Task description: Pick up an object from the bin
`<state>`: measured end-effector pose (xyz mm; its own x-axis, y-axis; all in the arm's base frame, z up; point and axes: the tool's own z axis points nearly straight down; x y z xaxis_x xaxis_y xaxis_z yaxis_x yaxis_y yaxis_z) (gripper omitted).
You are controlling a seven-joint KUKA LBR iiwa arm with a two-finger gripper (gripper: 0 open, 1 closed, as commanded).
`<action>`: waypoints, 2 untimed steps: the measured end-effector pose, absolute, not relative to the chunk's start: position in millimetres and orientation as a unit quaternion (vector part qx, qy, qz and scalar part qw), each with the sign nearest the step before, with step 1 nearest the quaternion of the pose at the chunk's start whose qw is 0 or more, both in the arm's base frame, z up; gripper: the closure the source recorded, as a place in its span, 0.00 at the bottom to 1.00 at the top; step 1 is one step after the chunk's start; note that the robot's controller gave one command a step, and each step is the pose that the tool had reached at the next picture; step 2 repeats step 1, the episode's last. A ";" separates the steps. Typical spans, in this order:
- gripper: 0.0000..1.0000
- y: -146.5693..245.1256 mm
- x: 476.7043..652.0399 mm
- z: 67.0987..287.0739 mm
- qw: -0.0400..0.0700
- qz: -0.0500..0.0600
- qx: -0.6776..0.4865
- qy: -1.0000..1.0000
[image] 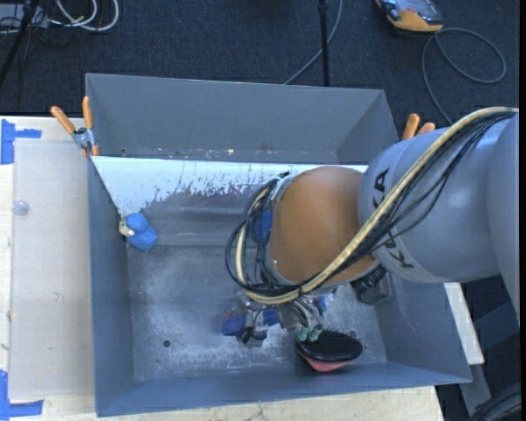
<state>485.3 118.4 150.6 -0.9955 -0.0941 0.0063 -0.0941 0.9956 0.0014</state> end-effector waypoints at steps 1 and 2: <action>1.00 140.5 477.2 224.5 0.007 0.000 0.042 -0.999; 1.00 140.5 477.2 224.5 0.007 0.000 0.042 -0.999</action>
Offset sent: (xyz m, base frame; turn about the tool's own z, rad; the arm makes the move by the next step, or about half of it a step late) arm 0.0000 0.0000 0.0000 0.0000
